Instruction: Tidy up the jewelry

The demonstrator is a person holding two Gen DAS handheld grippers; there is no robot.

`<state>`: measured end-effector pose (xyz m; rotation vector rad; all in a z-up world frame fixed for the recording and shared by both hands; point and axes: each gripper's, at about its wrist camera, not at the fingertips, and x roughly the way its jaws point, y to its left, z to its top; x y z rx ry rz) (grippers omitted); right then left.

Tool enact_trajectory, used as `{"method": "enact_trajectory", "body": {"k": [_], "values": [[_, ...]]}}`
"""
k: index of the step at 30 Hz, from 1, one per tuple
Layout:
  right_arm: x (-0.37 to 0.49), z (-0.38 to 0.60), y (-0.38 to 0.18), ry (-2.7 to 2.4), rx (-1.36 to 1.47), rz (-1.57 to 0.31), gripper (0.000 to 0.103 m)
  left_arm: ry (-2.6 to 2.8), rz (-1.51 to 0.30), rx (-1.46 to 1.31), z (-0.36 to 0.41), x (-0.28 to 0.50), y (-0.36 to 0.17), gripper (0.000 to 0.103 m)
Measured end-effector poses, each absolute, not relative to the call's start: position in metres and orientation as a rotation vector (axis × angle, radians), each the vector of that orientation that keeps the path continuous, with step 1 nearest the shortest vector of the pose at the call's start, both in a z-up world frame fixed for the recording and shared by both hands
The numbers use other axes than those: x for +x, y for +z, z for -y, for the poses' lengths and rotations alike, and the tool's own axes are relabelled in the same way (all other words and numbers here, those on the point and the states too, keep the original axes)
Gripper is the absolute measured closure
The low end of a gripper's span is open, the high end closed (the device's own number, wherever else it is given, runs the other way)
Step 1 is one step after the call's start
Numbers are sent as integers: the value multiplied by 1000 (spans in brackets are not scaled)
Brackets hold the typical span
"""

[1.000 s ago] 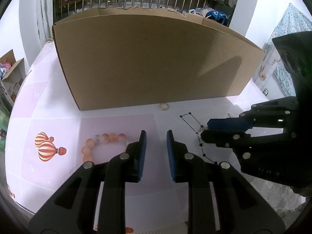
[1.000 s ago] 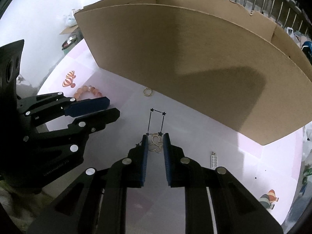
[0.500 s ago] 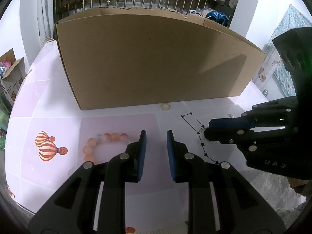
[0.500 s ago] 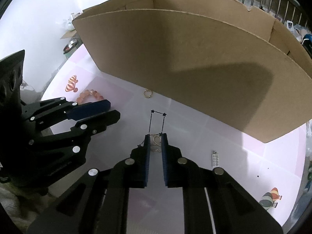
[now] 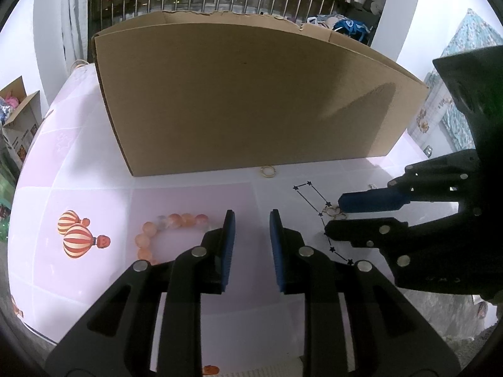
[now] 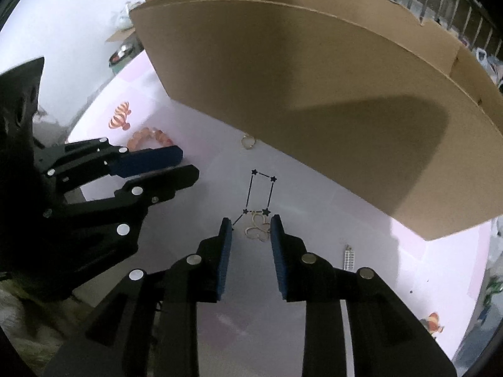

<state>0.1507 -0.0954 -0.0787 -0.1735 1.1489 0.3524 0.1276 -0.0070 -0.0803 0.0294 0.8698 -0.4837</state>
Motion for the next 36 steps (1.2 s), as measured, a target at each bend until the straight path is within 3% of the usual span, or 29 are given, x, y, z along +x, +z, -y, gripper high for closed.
{"method": "enact_trajectory", "body": {"k": [3, 5, 19, 23, 31, 33, 36], "values": [[153, 92, -78, 352, -210, -1166, 78, -483, -870, 25, 4, 128, -79, 82], [156, 93, -77, 351, -212, -1188, 87, -483, -870, 22, 3, 129, -79, 82], [158, 96, -73, 345, -201, -1216, 88, -483, -868, 13, 1, 127, -78, 82], [163, 95, -72, 346, -189, -1216, 99, -484, -869, 13, 1, 127, -78, 82], [157, 96, -69, 374, -194, -1211, 98, -481, -870, 10, 1, 127, -78, 82], [156, 96, -67, 384, -228, -1198, 94, -480, -870, 10, 1, 127, -77, 82], [155, 93, -65, 408, -283, -1188, 79, -479, -870, 10, 3, 127, -77, 81]]}}
